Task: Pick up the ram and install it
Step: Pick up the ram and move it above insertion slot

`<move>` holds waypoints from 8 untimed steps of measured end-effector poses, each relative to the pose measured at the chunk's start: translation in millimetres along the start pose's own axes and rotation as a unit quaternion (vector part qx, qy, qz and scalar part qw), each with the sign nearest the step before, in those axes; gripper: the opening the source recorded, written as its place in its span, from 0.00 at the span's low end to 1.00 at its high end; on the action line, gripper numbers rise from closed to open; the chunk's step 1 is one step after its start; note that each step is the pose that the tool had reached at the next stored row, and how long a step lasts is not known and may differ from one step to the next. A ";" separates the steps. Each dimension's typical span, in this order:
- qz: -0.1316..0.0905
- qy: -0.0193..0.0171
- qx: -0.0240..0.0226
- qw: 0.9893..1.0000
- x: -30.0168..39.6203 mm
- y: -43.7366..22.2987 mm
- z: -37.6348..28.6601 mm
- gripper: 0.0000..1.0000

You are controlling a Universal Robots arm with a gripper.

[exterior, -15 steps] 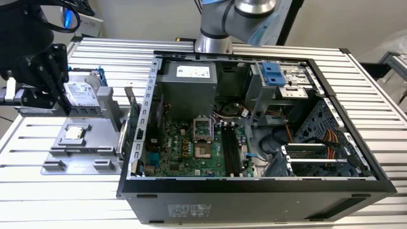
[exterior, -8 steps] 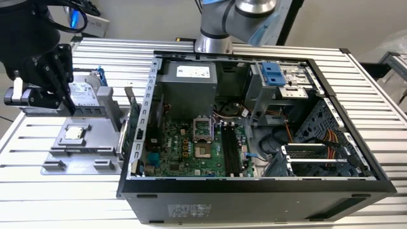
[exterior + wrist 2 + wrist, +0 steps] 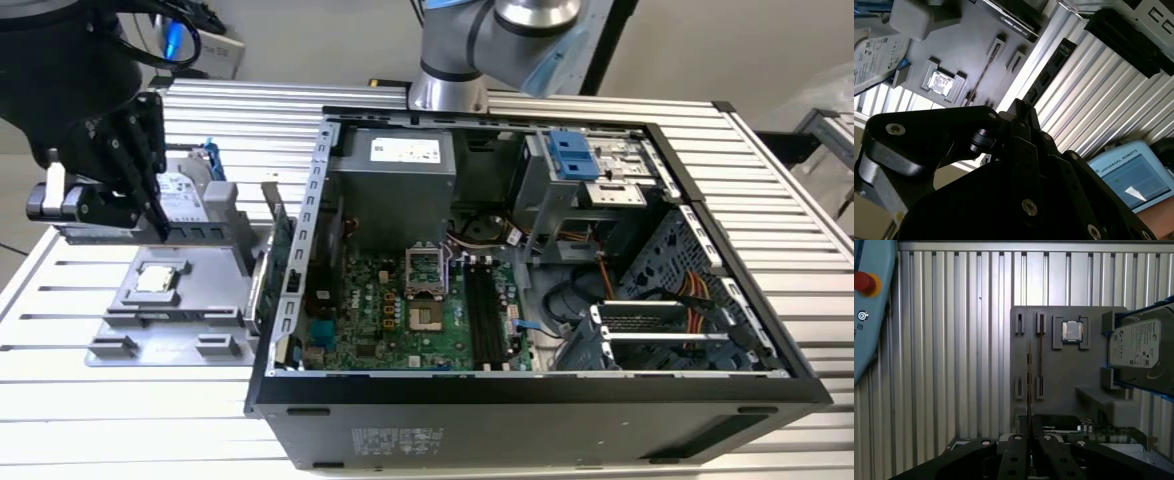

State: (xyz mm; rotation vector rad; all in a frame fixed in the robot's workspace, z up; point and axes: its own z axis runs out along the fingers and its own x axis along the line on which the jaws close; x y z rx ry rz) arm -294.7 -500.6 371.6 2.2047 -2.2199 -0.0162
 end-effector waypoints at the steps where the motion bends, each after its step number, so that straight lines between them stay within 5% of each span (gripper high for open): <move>1: 0.000 0.000 0.000 1.000 0.0 -1.1 0.0 0.00; 8: 0.000 0.000 0.000 1.000 -0.2 -9.8 -0.1 0.00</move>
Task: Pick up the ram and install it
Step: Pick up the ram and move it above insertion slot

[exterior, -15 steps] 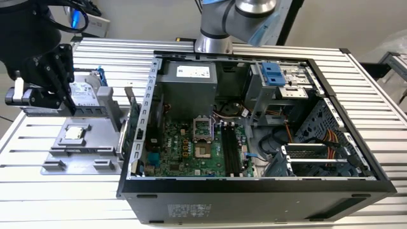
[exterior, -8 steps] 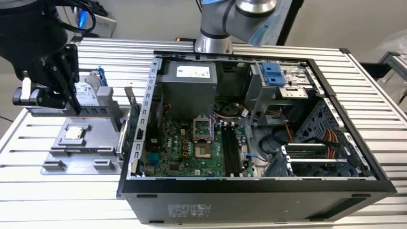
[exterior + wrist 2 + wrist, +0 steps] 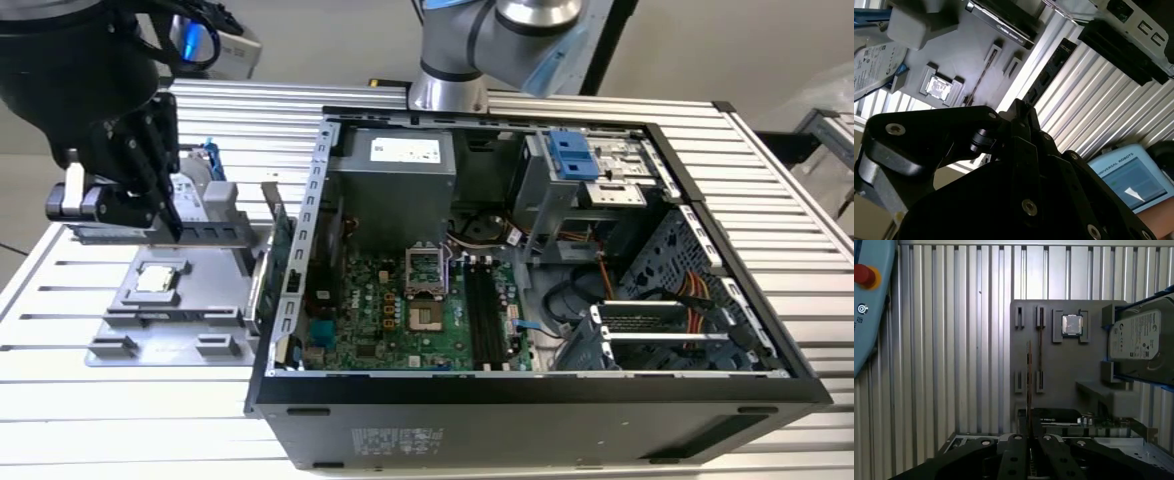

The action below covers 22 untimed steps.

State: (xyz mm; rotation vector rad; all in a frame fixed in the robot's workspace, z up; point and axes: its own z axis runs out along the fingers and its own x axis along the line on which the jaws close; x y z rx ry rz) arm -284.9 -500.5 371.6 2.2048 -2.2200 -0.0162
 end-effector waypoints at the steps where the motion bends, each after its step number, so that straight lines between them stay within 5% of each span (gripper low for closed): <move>1: 0.000 0.000 0.000 1.000 0.0 -1.0 -0.1 0.00; 22: 0.000 0.000 0.000 1.000 -0.2 -25.6 -0.5 0.00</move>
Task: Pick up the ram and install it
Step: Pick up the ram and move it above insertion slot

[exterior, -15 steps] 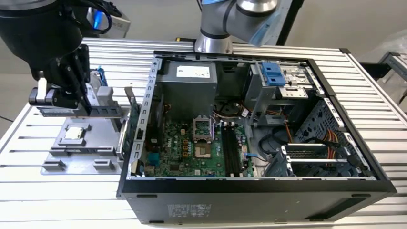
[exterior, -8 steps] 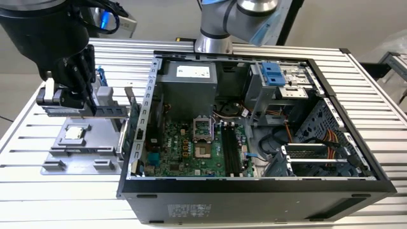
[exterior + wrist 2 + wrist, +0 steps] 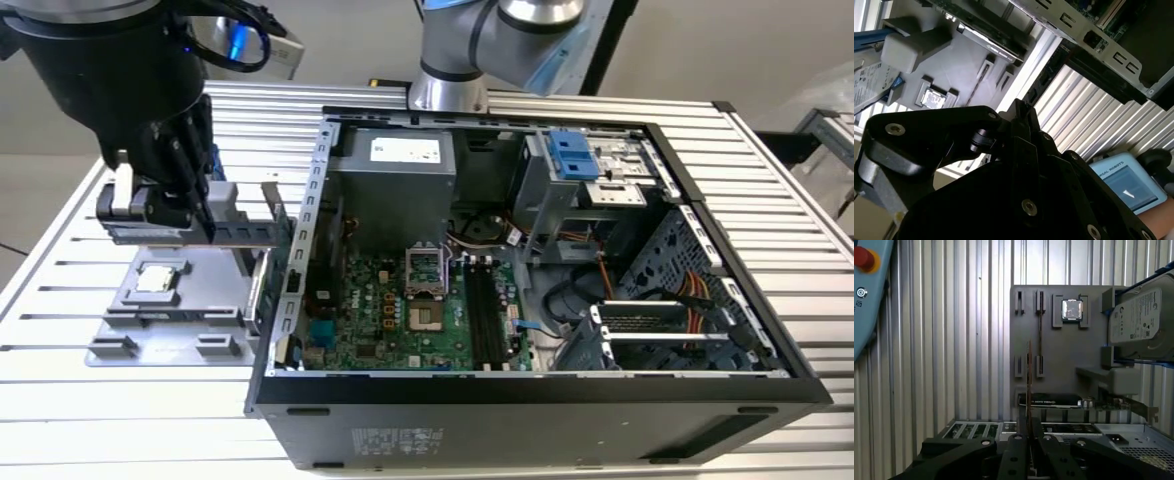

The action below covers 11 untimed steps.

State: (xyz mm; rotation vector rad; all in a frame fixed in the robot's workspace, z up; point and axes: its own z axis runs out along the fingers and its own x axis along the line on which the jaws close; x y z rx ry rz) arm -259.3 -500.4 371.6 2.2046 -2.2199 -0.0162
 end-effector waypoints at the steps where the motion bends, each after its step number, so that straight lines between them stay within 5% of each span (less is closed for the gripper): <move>1: 0.000 0.000 0.000 1.000 0.0 -1.2 0.0 0.00; 9: 0.000 0.000 0.000 1.000 -0.1 -9.6 -0.1 0.00; 11: 0.000 0.000 0.000 1.000 -0.1 -15.9 -0.2 0.00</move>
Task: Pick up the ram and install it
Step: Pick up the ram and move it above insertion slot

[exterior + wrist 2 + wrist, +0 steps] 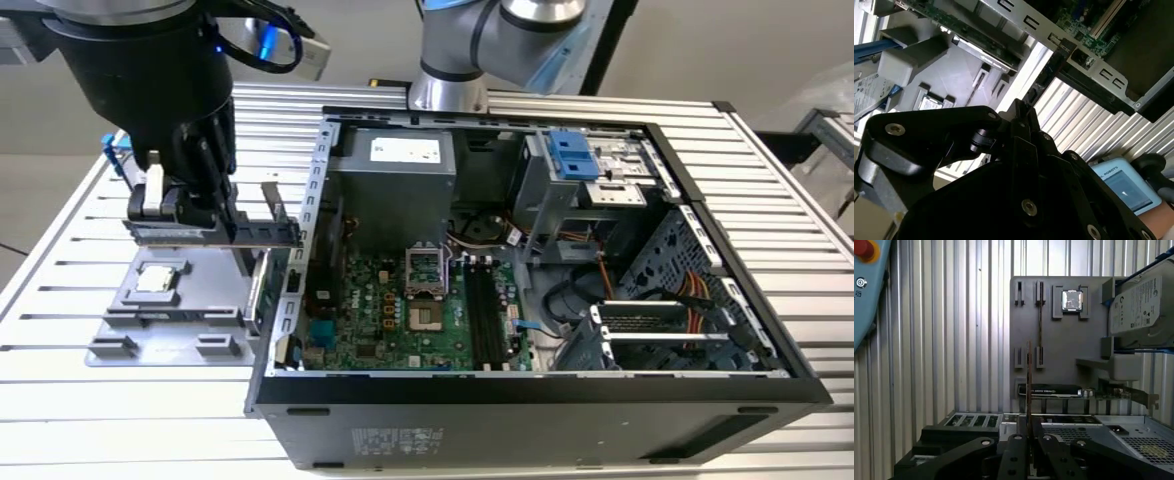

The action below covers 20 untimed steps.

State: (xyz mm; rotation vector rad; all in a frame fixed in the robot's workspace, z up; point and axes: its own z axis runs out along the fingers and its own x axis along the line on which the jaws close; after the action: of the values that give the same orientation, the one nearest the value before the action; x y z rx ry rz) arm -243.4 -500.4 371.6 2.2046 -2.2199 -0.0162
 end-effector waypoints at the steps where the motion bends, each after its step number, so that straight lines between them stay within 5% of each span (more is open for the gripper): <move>1: 0.000 0.000 0.000 1.000 0.0 -0.9 0.0 0.00; 20: 0.000 0.000 0.000 1.000 -0.1 -16.9 -0.3 0.00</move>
State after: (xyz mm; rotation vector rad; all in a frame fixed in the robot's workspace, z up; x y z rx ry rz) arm -226.4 -500.4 371.6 2.2046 -2.2199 -0.0162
